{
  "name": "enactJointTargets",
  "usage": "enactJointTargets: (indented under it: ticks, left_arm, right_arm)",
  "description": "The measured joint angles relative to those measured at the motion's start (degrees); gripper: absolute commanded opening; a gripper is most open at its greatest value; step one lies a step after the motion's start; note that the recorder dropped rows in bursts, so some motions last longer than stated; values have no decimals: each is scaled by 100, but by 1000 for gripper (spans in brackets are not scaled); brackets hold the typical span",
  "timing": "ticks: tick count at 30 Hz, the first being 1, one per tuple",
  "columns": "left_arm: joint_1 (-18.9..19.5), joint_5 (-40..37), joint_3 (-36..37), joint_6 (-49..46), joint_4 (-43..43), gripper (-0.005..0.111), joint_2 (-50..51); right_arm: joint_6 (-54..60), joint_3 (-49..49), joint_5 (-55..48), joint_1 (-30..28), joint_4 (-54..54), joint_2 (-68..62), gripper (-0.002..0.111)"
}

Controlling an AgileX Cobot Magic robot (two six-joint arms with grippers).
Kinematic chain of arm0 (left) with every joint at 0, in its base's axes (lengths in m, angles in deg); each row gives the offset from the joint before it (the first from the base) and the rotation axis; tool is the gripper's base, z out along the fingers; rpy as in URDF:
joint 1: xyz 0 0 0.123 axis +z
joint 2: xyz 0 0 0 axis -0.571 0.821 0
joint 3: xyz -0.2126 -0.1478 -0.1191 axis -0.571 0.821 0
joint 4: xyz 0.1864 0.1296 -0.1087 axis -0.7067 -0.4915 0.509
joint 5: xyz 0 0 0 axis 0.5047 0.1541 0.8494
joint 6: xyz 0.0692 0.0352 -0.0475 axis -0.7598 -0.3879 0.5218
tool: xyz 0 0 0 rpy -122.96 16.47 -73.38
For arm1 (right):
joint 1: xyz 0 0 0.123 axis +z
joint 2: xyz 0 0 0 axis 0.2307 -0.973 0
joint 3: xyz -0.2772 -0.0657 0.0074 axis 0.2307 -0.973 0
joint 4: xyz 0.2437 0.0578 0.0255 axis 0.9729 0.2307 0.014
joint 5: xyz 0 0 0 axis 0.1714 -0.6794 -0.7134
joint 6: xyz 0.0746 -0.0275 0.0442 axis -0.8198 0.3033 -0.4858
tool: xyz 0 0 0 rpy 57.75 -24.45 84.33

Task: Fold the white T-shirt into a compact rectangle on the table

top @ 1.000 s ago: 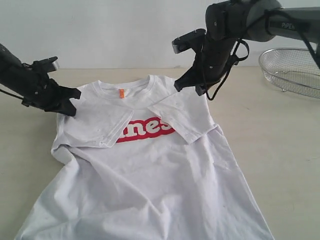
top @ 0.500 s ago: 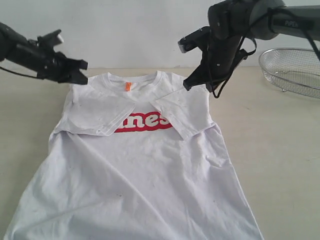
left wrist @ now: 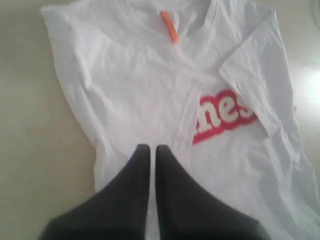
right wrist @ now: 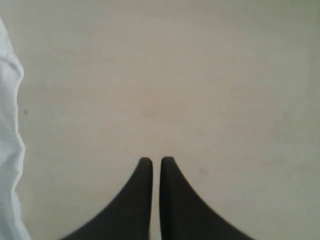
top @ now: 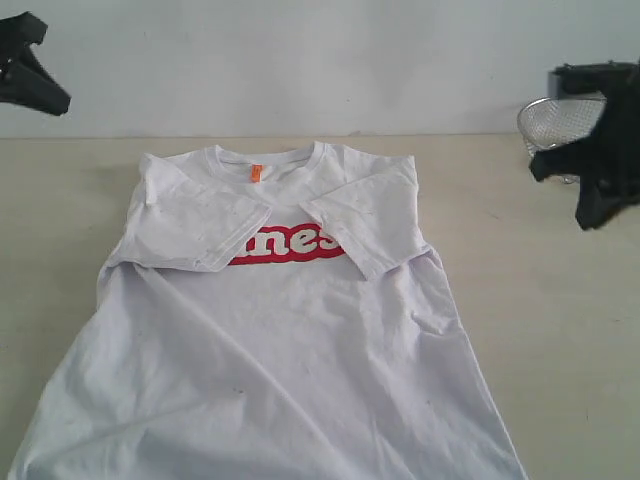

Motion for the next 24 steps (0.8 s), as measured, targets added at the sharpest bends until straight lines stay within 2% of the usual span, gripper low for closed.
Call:
enactJointTargets:
  ticks: [4,8,12,16,18,20,24]
  left_arm:
    - [52,-11,1744,-165,65,5,-923]
    - [32,816,3576,-150,64,5,-1706]
    - [32,1200,4992,-178,282,5,-2026]
    - [-172,1095,5662,-437,518,5,-2137]
    - [-284,1112,5919,-426,445,5,-2157]
    - [-365,1208,6114,-291,310,5,-2157]
    - [-416,1291,6225,-181,220,5,-2157]
  right_arm:
    - [116,-1484,252,-157,452,931,0]
    - [388,-2665,291,-43,962,1480,0]
    - [647,-3492,459,227,1431,1596,12]
    - [819,-4017,582,548,1642,1605,39]
    - [833,-4235,617,666,1728,1609,48]
    - [848,-4415,637,721,1844,1618,54]
    - [978,-4766,783,760,2318,1618,54]
